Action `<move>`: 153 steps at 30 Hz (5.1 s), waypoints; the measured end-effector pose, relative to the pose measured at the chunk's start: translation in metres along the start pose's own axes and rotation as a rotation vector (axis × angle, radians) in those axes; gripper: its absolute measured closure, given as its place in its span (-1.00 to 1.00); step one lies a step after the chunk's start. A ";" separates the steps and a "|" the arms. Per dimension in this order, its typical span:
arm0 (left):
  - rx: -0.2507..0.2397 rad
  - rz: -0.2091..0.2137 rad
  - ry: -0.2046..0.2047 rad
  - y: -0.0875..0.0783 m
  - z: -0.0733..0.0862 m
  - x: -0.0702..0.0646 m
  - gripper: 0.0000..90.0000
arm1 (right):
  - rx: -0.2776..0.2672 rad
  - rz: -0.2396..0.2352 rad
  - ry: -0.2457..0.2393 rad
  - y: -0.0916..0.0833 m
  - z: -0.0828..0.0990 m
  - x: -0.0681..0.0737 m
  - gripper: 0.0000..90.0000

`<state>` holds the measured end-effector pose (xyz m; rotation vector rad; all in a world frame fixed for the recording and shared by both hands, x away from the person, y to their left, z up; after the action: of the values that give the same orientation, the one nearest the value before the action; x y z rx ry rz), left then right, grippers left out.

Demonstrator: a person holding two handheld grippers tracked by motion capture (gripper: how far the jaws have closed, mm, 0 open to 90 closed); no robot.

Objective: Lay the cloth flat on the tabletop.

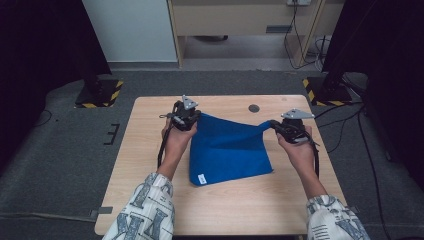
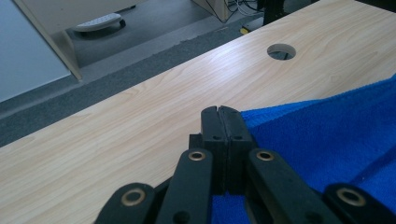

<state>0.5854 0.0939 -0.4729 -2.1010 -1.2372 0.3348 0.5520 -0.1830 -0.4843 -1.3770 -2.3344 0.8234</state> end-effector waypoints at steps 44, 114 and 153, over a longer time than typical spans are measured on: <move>0.067 -0.023 -0.066 0.036 0.025 0.026 0.71 | 0.073 -0.048 0.191 0.071 0.002 -0.017 0.35; 0.188 0.157 0.011 -0.009 0.166 -0.047 -0.52 | 0.194 -0.144 0.090 0.006 0.132 0.039 -0.05; 0.212 0.213 0.111 -0.017 0.170 -0.072 0.90 | 0.228 -0.151 -0.020 0.006 0.139 0.064 0.97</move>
<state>0.4478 0.1090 -0.5964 -2.0397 -0.8760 0.4185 0.4519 -0.1695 -0.5987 -1.0895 -2.2449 1.0237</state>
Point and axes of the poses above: each handheld gripper's, and its own axes: y roughly forward along the jaws, z roughly out of its underside, x roughly to its left, the point moved 10 cm from there along y, roughly forward along the jaws, and after that the axes turned 8 degrees about x, right-handed, at the moved point
